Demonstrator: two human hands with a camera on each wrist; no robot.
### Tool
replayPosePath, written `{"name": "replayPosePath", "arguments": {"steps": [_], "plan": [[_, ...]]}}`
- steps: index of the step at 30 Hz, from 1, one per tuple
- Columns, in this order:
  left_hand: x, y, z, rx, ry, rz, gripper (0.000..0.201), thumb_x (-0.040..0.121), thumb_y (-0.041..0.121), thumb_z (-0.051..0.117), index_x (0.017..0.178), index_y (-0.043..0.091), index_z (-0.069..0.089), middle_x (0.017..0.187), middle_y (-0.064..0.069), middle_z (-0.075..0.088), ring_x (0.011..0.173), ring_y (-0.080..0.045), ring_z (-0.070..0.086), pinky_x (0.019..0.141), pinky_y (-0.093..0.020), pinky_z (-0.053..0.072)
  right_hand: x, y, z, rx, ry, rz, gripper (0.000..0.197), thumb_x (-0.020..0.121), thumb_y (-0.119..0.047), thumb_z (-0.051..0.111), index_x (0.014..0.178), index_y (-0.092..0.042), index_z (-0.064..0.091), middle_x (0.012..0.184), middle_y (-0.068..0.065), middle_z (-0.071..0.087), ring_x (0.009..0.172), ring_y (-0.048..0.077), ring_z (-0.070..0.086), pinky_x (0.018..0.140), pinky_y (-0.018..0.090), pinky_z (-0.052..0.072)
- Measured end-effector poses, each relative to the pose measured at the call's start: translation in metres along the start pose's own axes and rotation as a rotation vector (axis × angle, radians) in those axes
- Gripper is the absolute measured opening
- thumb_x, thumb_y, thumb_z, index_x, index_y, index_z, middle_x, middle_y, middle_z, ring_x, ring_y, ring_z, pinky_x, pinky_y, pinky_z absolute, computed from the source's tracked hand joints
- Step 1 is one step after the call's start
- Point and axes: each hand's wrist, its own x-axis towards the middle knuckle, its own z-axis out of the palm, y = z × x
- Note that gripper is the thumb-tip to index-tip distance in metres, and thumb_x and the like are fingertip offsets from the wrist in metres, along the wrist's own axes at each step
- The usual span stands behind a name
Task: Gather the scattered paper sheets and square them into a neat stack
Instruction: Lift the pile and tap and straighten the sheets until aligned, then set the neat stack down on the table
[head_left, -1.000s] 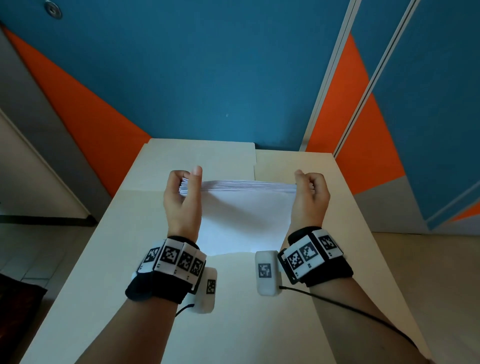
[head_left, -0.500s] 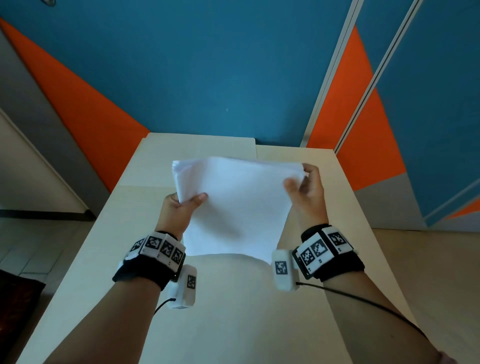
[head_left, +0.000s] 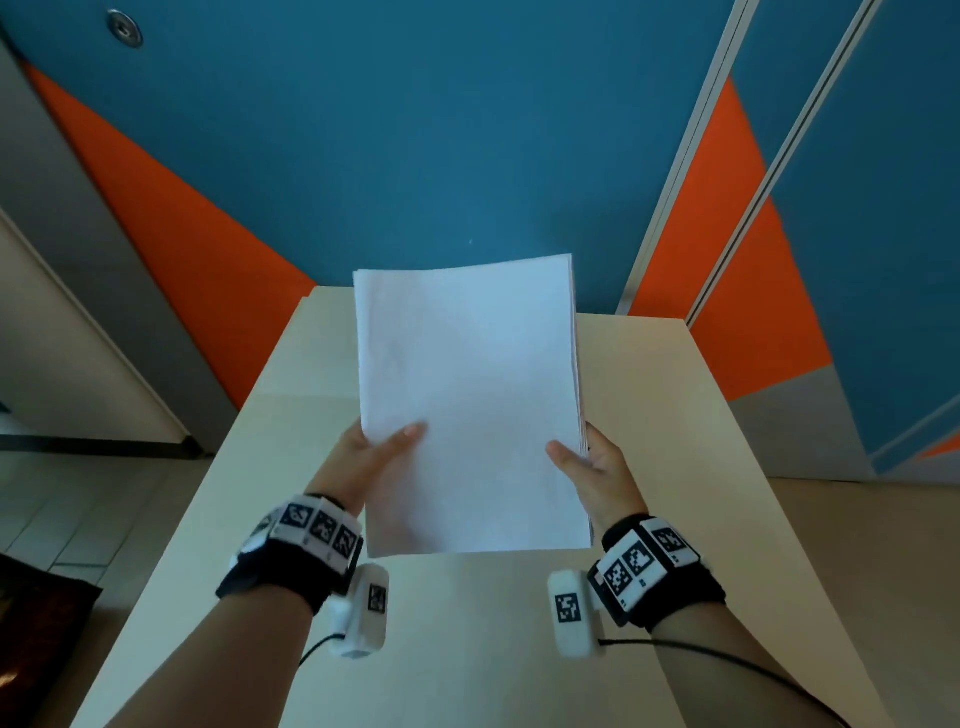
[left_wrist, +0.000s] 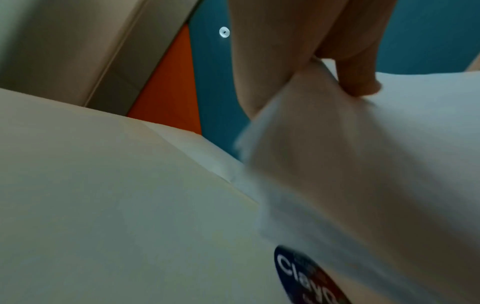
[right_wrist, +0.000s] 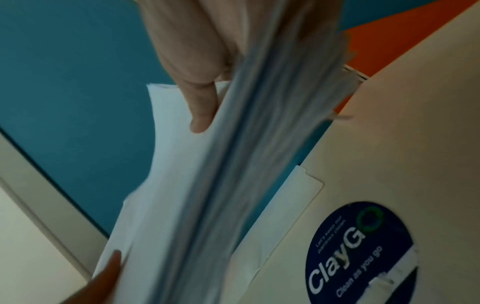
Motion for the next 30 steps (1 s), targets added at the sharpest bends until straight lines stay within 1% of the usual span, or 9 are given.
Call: {"name": "replayPosePath", "arguments": {"steps": [2,5,8,11,16,20,25,28,30], "plan": [[0.002,-0.012,-0.002,0.004,0.047,-0.018,0.065,0.055,0.041,0.077,0.11,0.011,0.065,0.101,-0.007,0.075,0.095,-0.028,0.07,0.079,-0.037,0.056,0.003,0.0,0.009,-0.037,-0.007,0.015,0.051,0.092,-0.022,0.055,0.139,-0.008,0.039,0.142,-0.004,0.043,0.133,0.012,0.039,0.11,0.025,0.026],[0.009,-0.013,-0.008,0.003,0.097,-0.018,0.043,0.066,0.028,0.071,0.107,0.013,0.064,0.098,-0.006,0.073,0.094,-0.028,0.068,0.077,-0.036,0.054,0.008,0.003,0.021,-0.132,-0.072,0.071,0.048,0.098,-0.028,0.04,0.141,-0.008,0.029,0.134,-0.008,0.037,0.127,0.002,0.03,0.103,0.018,0.018],[0.019,-0.007,-0.016,0.043,0.104,-0.008,0.028,0.076,0.018,0.069,0.103,0.017,0.063,0.096,-0.005,0.07,0.091,-0.028,0.067,0.079,-0.039,0.053,0.014,0.013,0.025,-0.183,-0.136,0.167,0.035,0.096,-0.031,0.044,0.126,-0.015,0.04,0.124,-0.009,0.049,0.116,0.007,0.045,0.103,0.025,0.031],[0.031,-0.005,-0.023,0.067,0.124,-0.016,0.028,0.083,0.011,0.065,0.111,0.011,0.06,0.097,-0.007,0.069,0.092,-0.031,0.065,0.078,-0.037,0.053,0.019,0.019,0.031,-0.225,-0.168,0.171,0.03,0.093,-0.025,0.049,0.123,-0.019,0.046,0.126,-0.006,0.056,0.122,0.016,0.05,0.107,0.038,0.037],[0.055,-0.011,-0.03,0.145,0.157,-0.072,0.037,0.083,0.013,0.066,0.119,0.008,0.056,0.111,-0.011,0.065,0.102,-0.031,0.061,0.09,-0.041,0.048,0.034,0.01,0.046,-0.225,-0.14,0.042,0.038,0.097,-0.011,0.04,0.134,-0.018,0.038,0.123,-0.017,0.044,0.116,0.001,0.039,0.099,0.019,0.026],[0.083,-0.016,-0.043,0.149,0.149,-0.178,0.039,0.082,0.017,0.068,0.117,0.004,0.058,0.112,-0.015,0.067,0.101,-0.034,0.064,0.092,-0.047,0.05,0.051,0.022,0.053,-0.094,-0.091,0.052,0.029,0.094,-0.006,0.044,0.114,-0.024,0.054,0.12,-0.008,0.061,0.115,0.013,0.056,0.105,0.034,0.04],[0.128,-0.006,-0.076,0.392,0.122,-0.381,0.048,0.089,0.042,0.053,0.115,0.0,0.055,0.107,-0.009,0.063,0.084,-0.025,0.061,0.069,-0.03,0.047,0.069,0.033,0.055,0.088,-0.058,0.149,0.026,0.095,-0.006,0.046,0.111,-0.022,0.059,0.114,0.0,0.069,0.109,0.02,0.064,0.099,0.041,0.047],[0.159,0.007,-0.109,0.532,0.28,-0.439,0.043,0.092,0.035,0.051,0.114,-0.003,0.053,0.106,-0.012,0.059,0.093,-0.028,0.057,0.08,-0.038,0.043,0.08,0.039,0.048,0.144,-0.023,0.183,0.025,0.095,-0.007,0.046,0.113,-0.019,0.059,0.113,0.004,0.069,0.101,0.019,0.067,0.091,0.041,0.052],[0.18,0.009,-0.131,0.643,0.379,-0.455,0.042,0.095,0.024,0.047,0.129,-0.002,0.045,0.098,-0.011,0.06,0.091,-0.023,0.052,0.084,-0.036,0.045,0.086,0.042,0.041,0.187,-0.005,0.202,0.023,0.094,-0.007,0.047,0.11,-0.02,0.059,0.108,0.004,0.07,0.09,0.016,0.07,0.077,0.032,0.056]]}}
